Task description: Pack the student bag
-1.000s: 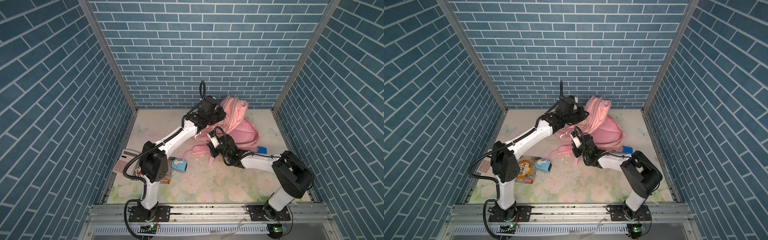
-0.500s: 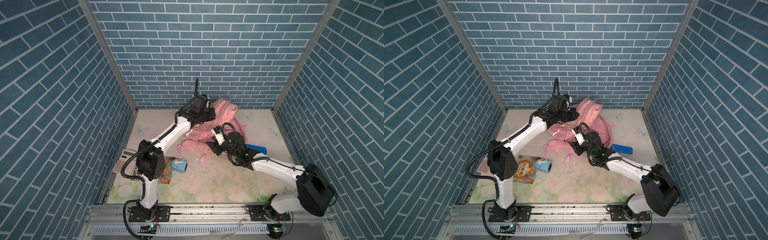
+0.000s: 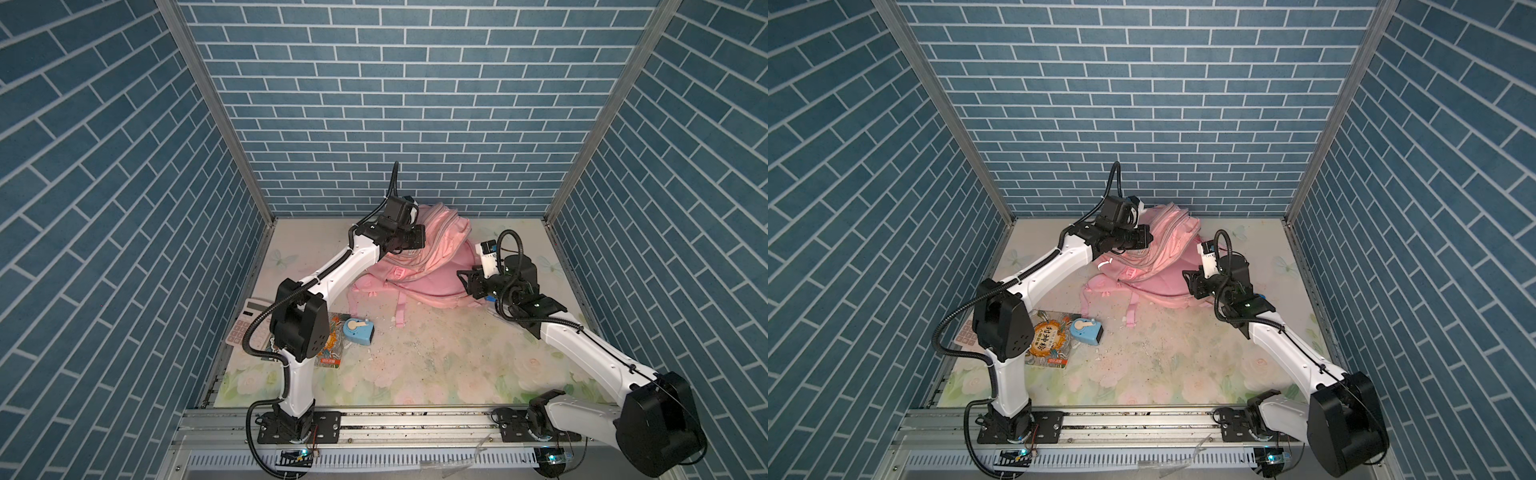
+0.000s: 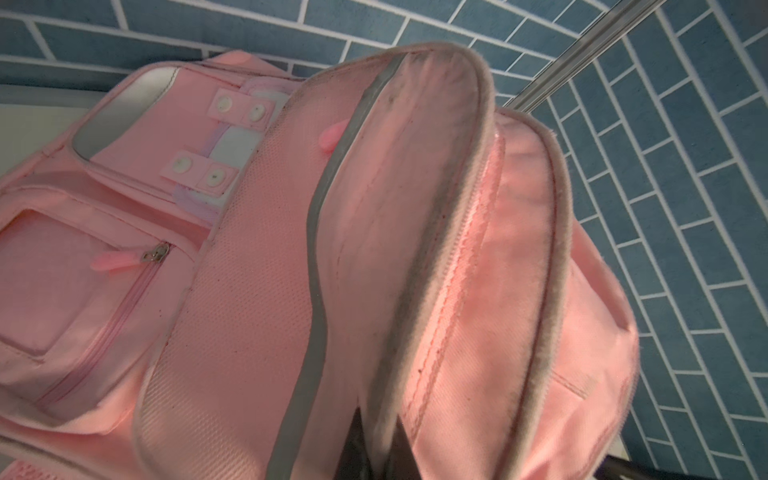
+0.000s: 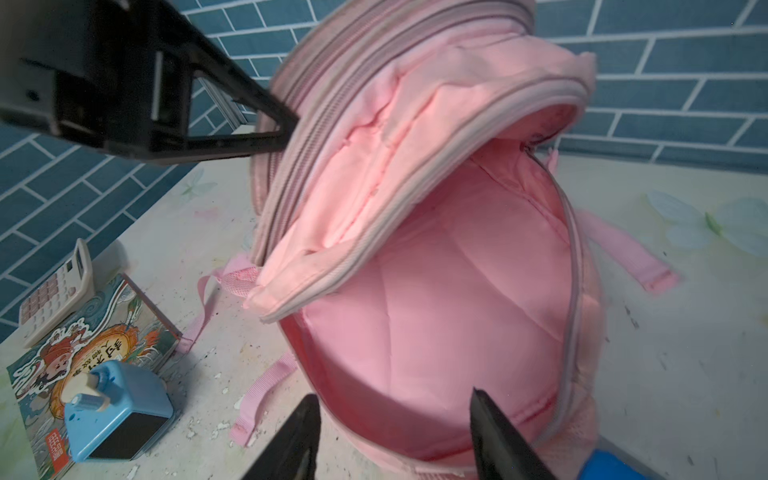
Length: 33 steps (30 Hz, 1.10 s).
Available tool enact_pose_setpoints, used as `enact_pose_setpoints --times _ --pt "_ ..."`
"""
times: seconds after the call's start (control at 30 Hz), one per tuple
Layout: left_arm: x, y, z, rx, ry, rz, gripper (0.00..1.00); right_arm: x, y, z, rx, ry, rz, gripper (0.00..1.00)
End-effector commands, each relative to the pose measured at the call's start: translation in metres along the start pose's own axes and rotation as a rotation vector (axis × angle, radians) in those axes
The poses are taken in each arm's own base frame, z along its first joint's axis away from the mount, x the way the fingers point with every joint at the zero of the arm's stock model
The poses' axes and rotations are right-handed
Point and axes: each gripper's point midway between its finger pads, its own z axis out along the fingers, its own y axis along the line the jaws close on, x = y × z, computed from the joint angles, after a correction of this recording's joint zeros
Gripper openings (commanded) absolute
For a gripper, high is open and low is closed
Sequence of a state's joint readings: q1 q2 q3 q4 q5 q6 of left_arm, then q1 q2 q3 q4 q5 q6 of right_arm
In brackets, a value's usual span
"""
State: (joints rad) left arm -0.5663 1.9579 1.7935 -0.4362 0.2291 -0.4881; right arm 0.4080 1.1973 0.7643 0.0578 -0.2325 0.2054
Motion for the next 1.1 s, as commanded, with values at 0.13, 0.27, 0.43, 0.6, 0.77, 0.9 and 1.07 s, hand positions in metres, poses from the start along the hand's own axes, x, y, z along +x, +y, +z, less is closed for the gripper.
enact_pose_setpoints --times 0.13,0.27,0.43,0.6,0.77,0.9,1.07 --pt "-0.015 0.007 -0.016 -0.035 -0.083 0.024 0.00 0.005 -0.003 0.004 -0.038 0.089 0.068 0.59" --pt "-0.002 0.012 -0.014 -0.034 -0.061 0.006 0.00 0.005 -0.003 -0.001 -0.037 0.078 0.058 0.59" --pt "0.008 0.007 -0.020 -0.017 -0.059 -0.001 0.00 0.002 -0.005 -0.008 -0.030 0.082 0.089 0.59" --pt "-0.002 0.004 -0.047 -0.036 -0.110 -0.022 0.49 -0.008 0.013 -0.011 -0.127 0.070 0.098 0.59" --pt "-0.015 0.031 -0.092 -0.091 -0.192 -0.142 0.68 -0.014 0.036 -0.003 -0.258 0.094 0.148 0.57" --pt "-0.008 0.071 -0.134 -0.148 -0.249 -0.282 0.78 -0.011 0.068 0.015 -0.360 0.154 0.104 0.57" --pt "0.041 0.149 -0.178 -0.274 -0.267 -0.581 0.78 -0.003 0.116 0.051 -0.486 0.268 0.036 0.57"
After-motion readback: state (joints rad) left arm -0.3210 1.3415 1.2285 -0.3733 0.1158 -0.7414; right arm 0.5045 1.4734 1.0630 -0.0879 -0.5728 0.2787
